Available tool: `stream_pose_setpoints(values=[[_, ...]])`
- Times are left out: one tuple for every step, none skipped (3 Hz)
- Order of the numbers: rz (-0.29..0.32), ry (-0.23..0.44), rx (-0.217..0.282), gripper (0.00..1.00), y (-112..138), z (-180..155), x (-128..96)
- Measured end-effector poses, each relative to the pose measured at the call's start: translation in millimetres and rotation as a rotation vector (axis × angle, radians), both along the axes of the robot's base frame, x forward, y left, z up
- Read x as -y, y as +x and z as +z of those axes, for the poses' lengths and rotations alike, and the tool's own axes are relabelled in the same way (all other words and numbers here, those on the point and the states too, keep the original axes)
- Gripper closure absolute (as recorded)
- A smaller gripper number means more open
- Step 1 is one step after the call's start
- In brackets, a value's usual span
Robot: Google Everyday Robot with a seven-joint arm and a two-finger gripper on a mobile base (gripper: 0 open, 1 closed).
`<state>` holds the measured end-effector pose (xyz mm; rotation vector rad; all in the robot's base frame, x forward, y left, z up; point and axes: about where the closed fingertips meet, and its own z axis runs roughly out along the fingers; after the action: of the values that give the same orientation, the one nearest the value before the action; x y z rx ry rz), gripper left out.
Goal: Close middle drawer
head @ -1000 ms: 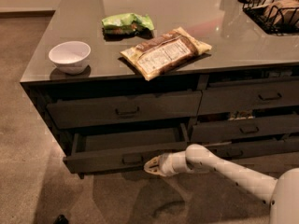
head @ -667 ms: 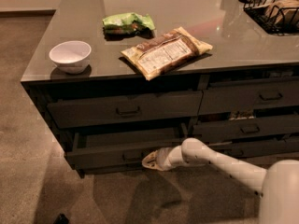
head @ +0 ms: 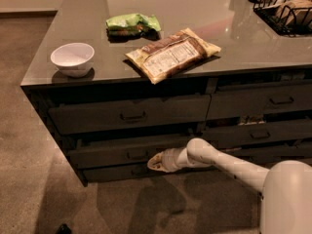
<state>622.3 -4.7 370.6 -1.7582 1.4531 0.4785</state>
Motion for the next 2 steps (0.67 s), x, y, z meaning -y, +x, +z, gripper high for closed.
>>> stream_pose_setpoints(values=[[-0.005, -0.03, 0.012, 1.0, 25, 2, -1], [-0.016, -0.061, 0.027, 1.0, 54, -2, 2]])
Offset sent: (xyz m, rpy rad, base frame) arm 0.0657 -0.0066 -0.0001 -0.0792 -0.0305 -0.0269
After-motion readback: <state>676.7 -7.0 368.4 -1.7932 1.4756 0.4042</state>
